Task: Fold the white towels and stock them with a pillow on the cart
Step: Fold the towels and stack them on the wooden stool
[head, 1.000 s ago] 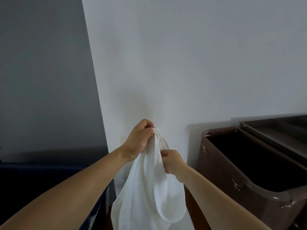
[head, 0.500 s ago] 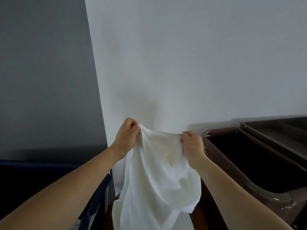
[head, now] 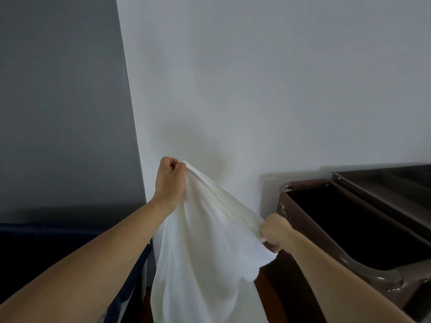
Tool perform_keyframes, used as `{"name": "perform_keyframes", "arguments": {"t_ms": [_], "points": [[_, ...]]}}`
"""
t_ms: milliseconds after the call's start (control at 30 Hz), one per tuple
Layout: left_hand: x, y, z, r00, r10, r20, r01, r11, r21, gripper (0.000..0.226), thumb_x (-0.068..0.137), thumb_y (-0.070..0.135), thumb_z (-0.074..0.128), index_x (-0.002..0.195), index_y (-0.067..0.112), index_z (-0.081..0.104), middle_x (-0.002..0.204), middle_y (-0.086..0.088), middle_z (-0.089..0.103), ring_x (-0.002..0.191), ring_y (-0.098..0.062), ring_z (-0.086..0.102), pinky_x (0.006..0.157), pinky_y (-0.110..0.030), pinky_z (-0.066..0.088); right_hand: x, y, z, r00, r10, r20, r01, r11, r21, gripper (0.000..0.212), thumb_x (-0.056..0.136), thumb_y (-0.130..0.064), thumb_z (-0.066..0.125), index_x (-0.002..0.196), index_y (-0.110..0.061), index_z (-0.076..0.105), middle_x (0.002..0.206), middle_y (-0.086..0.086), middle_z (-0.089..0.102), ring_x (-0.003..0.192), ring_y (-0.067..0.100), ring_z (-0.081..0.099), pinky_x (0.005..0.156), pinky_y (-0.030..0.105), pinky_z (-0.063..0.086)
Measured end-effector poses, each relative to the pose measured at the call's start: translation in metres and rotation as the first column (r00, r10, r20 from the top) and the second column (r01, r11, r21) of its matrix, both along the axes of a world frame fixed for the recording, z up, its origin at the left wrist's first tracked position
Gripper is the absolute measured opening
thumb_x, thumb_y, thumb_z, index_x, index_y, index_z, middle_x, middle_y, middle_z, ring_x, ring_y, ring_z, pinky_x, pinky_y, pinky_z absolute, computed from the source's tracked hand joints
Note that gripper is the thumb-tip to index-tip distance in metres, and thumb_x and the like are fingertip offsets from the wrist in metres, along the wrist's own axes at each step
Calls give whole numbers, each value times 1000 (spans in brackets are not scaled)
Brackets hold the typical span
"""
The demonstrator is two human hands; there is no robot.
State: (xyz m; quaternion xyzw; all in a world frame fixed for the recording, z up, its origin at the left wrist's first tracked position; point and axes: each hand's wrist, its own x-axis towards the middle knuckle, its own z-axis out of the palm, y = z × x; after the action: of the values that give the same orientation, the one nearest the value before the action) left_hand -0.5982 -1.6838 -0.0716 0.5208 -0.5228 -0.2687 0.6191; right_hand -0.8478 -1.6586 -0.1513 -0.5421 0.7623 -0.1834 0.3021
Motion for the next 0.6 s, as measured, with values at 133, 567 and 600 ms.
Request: {"name": "perform_keyframes", "arguments": {"t_ms": [133,567,600], "points": [[-5,2,-17,995,-75,65,70,994,79,5,93,13,42,92,14,47,82,4,45,69,-11,40,59,-25,35,9,-15,47,726,-90,681,276,946,-170,14,92,-2,59,80,-9,59,74,10,61,62,21,60,57,31,51],[-1,9,14,982,-171,-85,164,982,-90,5,89,13,45,89,15,50,82,4,49,75,-11,45,67,-27,41,8,15,-35,866,-278,415,255,961,110,19,94,-21,66,104,-6,62,96,12,63,78,28,68,73,44,63],[-4,12,13,972,-218,-92,210,974,-88,6,85,17,46,87,16,51,82,4,50,76,-11,46,68,-29,42,11,15,-32,776,-330,538,300,943,145,26,95,-25,64,112,-6,59,101,14,62,84,33,67,73,49,62]]}}
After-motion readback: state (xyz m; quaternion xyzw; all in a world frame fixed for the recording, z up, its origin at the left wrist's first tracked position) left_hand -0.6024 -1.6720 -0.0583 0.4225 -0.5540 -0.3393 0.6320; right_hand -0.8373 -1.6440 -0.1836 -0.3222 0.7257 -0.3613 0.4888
